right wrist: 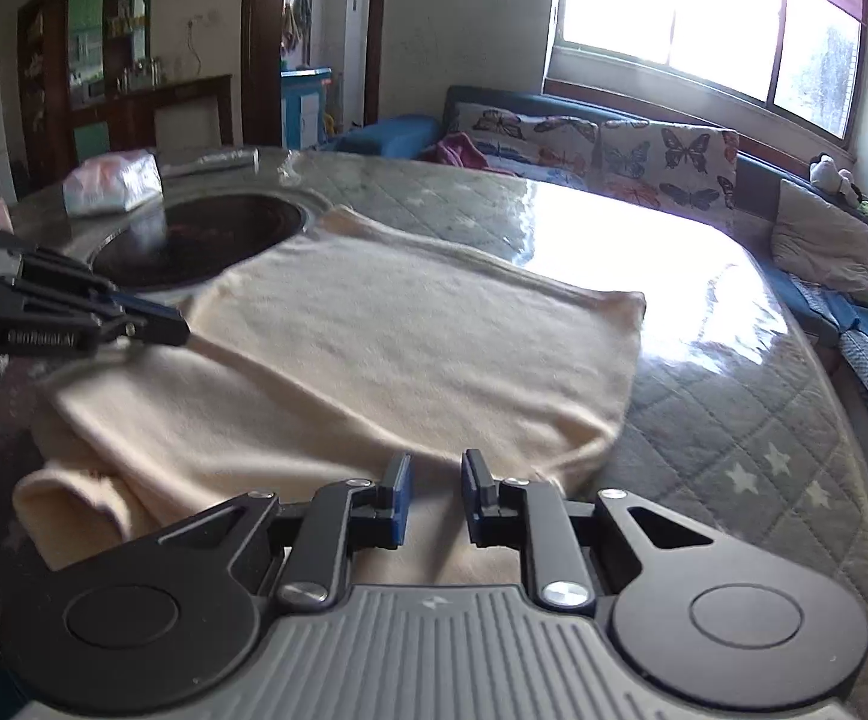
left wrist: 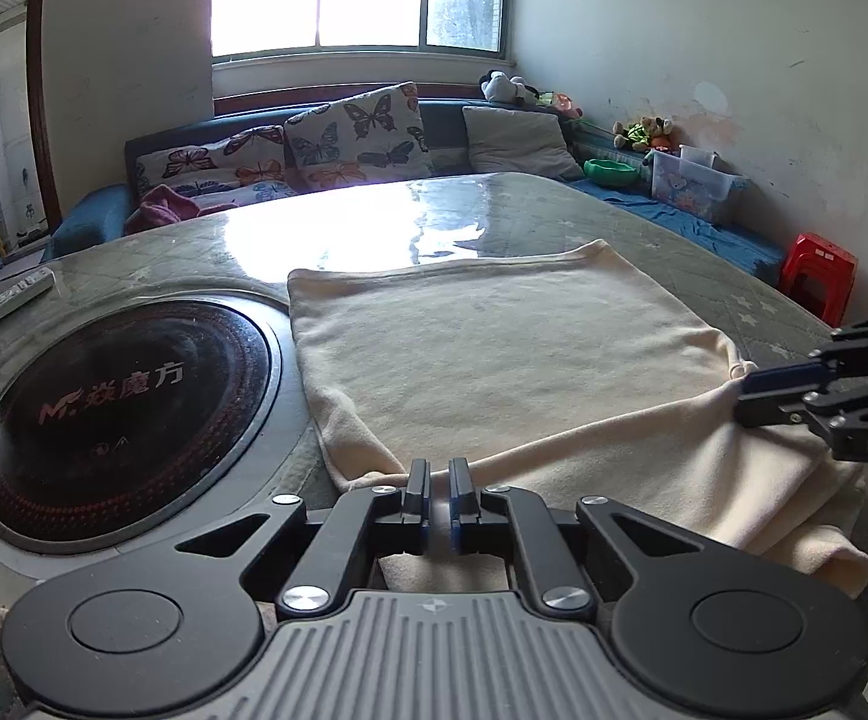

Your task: Fold clothes

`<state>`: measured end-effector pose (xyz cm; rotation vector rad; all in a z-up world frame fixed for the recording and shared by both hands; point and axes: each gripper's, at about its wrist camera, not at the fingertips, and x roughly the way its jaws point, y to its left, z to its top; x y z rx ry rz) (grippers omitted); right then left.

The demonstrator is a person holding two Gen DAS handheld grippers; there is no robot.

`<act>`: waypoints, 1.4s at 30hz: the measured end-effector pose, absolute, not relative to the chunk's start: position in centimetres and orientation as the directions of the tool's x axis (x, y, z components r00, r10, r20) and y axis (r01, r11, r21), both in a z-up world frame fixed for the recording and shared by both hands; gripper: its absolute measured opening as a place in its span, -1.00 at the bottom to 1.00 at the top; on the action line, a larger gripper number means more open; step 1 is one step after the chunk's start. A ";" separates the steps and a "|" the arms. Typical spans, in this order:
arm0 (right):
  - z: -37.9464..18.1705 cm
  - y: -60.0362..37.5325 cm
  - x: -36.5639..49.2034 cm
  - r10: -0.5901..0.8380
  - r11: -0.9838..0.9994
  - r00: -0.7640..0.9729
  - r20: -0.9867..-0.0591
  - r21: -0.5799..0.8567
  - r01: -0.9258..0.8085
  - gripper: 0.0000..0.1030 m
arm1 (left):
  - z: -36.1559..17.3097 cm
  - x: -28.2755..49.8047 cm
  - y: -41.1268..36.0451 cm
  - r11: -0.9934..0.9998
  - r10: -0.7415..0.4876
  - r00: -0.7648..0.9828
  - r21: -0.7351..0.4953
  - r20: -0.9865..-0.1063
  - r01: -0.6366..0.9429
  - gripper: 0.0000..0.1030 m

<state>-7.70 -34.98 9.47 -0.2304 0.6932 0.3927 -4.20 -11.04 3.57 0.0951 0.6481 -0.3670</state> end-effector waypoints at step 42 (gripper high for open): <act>10.9 -35.4 -13.1 0.391 0.800 0.592 -0.705 -0.057 -0.597 -0.39 | 3.8 -14.9 -13.5 0.694 -0.415 0.690 0.284 -0.593 0.661 -0.45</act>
